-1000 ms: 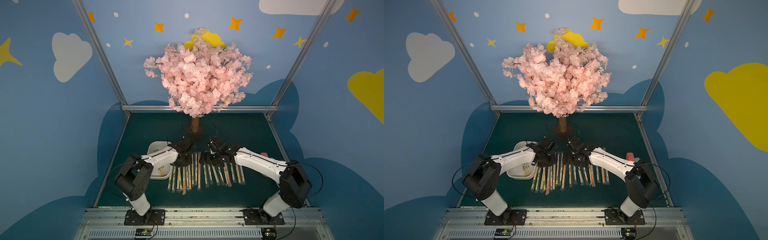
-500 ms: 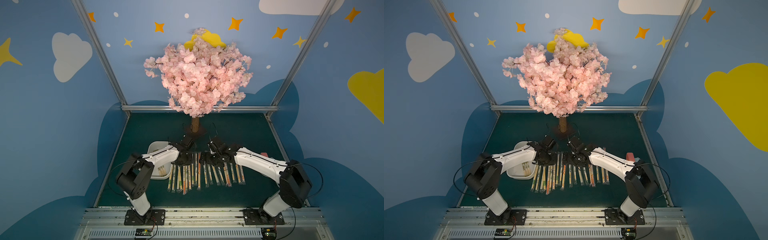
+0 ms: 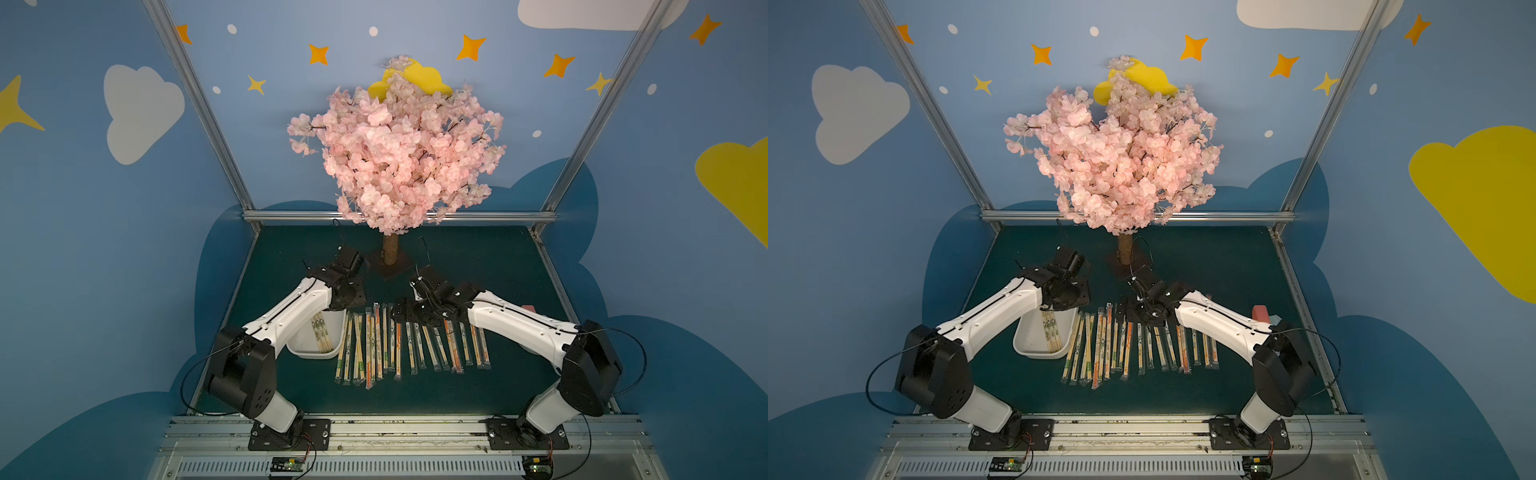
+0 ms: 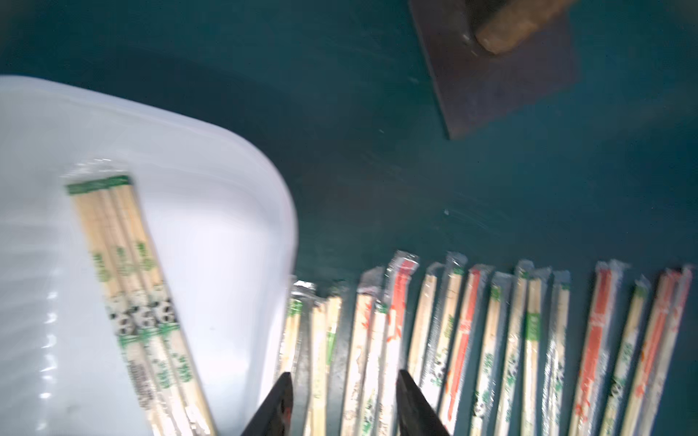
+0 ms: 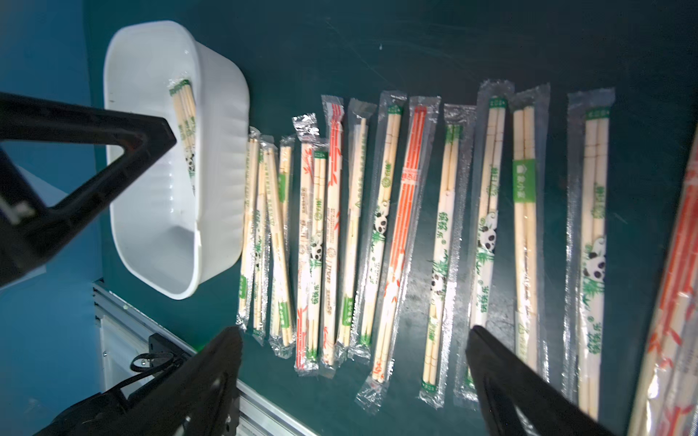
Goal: Take the paired disposable chopsticks out of the storage box
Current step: Pick up the paired disposable chopsticks from the storage box.
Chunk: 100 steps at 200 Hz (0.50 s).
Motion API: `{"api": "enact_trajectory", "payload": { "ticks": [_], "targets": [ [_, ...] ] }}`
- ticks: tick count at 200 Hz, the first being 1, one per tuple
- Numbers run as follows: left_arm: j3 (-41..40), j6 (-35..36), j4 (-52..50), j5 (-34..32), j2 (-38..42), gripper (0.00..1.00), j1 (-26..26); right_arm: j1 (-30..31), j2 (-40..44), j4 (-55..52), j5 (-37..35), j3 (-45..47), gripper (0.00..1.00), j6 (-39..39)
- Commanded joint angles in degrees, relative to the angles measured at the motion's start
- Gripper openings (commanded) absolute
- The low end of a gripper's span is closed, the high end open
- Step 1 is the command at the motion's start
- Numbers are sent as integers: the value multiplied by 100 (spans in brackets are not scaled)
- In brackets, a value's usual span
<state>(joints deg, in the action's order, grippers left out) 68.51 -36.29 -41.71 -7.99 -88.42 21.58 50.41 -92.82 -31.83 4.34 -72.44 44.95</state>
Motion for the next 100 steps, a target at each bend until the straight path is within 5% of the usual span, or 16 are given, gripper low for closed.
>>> {"api": "enact_trajectory", "payload": {
  "ticks": [1,50,100],
  "targets": [
    [-155,144,-441,-172,143,46,-478,56,-212,-84,18,-322,96,-103],
    [-299,249,-478,170,-323,46,-1253,255,-711,-230,-52,-945,96,-471],
    [-270,237,-356,326,-958,43,-1318,434,-1009,-363,-262,-1221,96,-601]
  ]
}}
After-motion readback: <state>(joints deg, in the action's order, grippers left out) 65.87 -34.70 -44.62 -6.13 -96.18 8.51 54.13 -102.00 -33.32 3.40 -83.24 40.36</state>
